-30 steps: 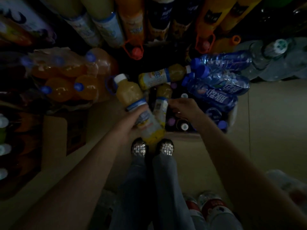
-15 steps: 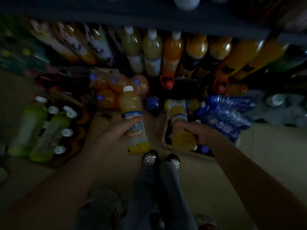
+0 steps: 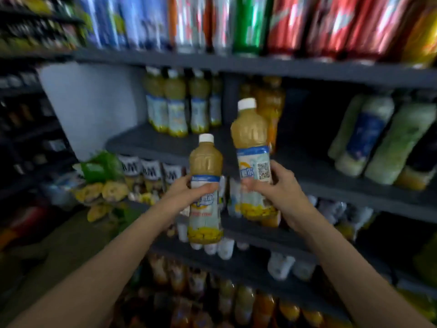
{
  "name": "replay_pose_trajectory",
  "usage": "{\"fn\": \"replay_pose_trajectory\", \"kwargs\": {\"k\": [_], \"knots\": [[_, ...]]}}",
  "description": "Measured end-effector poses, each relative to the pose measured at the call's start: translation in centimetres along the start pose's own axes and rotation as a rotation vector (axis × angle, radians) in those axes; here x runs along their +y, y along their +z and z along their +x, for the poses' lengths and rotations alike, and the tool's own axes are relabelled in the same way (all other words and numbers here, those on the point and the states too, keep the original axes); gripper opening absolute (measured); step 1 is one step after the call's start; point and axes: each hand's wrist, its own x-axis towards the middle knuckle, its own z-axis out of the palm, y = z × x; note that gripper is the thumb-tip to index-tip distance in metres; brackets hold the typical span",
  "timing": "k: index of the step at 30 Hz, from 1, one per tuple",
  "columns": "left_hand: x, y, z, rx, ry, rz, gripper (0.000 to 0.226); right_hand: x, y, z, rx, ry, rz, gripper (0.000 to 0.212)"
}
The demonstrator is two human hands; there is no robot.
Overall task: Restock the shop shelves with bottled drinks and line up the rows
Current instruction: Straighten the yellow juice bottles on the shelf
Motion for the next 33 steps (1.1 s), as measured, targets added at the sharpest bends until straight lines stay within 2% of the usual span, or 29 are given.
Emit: {"fn": "replay_pose_trajectory", "kwargs": {"k": [2, 4, 6, 10, 13, 16, 20, 22, 24, 28, 30, 33], "knots": [[2.0, -3.7, 1.3, 0.048, 0.105, -0.034, 0.022, -2.5, 2.9, 3.0, 0.091, -0.134, 0.024, 0.04], [3.1, -7.3, 2.9, 0.107, 0.167, -0.053, 0.028, -3.6, 6.0, 6.4, 0.184, -0.231, -0.002, 0.045], [3.3, -10.7, 4.8, 0.164, 0.191, -0.039, 0.037, -3.7, 9.1, 9.9, 0.237, -0.252, -0.075, 0.047], [3.0, -16.1, 9.3, 0.228, 0.191, -0.067, 0.04, -2.0, 13.9, 15.6, 0.279, -0.13, -0.218, 0.055], [2.4, -18.5, 12.6, 0.237, 0.202, -0.054, 0.04, -0.5, 16.0, 19.4, 0.313, -0.041, -0.152, 0.051], [2.0, -19.7, 15.3, 0.214, 0.2, -0.061, 0.04, -0.2, 17.8, 22.8, 0.344, 0.008, -0.079, 0.055], [1.7, -20.5, 18.5, 0.21, 0.201, -0.176, 0.043, -0.3, 19.2, 25.9, 0.314, 0.014, -0.363, 0.062], [1.8, -20.6, 20.0, 0.194, 0.181, -0.183, 0.044, -0.2, 19.4, 26.2, 0.358, 0.086, -0.537, 0.07], [1.6, -20.8, 21.5, 0.152, 0.149, -0.097, 0.048, -0.1, 19.4, 26.2, 0.418, 0.108, -0.575, 0.072], [1.1, -21.6, 23.4, 0.062, 0.08, 0.383, 0.086, -0.2, 19.1, 26.9, 0.481, 0.132, -0.613, 0.065], [0.5, -21.1, 23.5, 0.052, 0.068, 0.38, 0.082, -0.4, 18.9, 27.3, 0.492, 0.141, -0.59, 0.061], [0.0, -19.6, 23.5, 0.194, 0.121, 0.419, 0.072, -0.5, 18.6, 27.5, 0.473, 0.168, -0.543, 0.061]]}}
